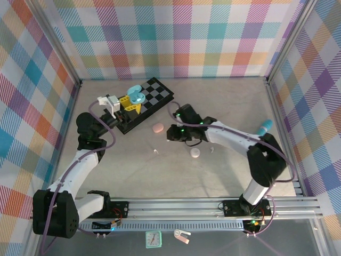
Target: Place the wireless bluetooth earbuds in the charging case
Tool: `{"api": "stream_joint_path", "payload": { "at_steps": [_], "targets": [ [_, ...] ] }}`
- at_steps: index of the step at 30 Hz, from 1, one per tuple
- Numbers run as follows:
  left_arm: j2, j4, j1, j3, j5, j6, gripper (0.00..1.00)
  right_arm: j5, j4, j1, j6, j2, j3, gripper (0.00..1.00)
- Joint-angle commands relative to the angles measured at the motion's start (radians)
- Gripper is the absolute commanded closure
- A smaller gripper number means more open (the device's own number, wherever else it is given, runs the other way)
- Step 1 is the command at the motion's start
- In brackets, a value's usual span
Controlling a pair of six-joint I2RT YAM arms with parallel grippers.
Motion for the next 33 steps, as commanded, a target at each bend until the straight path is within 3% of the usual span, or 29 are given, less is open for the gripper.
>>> {"api": "stream_joint_path", "payload": {
  "at_steps": [1,7,14,26,33],
  "targets": [
    [-0.034,-0.069,-0.048,-0.011,-0.022,0.094,0.77,0.055,-0.083,-0.032,-0.043,-0.116,-0.012,0.81],
    [-0.021,-0.089,-0.132,-0.036,-0.061,0.134,0.77,0.081,-0.208,-0.056,-0.098,-0.253,0.050,0.81],
    [0.026,-0.068,-0.199,-0.047,-0.090,0.153,0.77,0.042,-0.252,-0.045,-0.104,-0.298,0.163,0.81],
    [0.087,-0.047,-0.257,-0.058,-0.121,0.187,0.77,0.086,-0.292,0.078,-0.176,-0.215,0.383,0.81],
    [0.086,-0.077,-0.264,-0.052,-0.118,0.211,0.77,0.078,-0.280,0.096,-0.201,-0.122,0.481,0.81]
  ]
}}
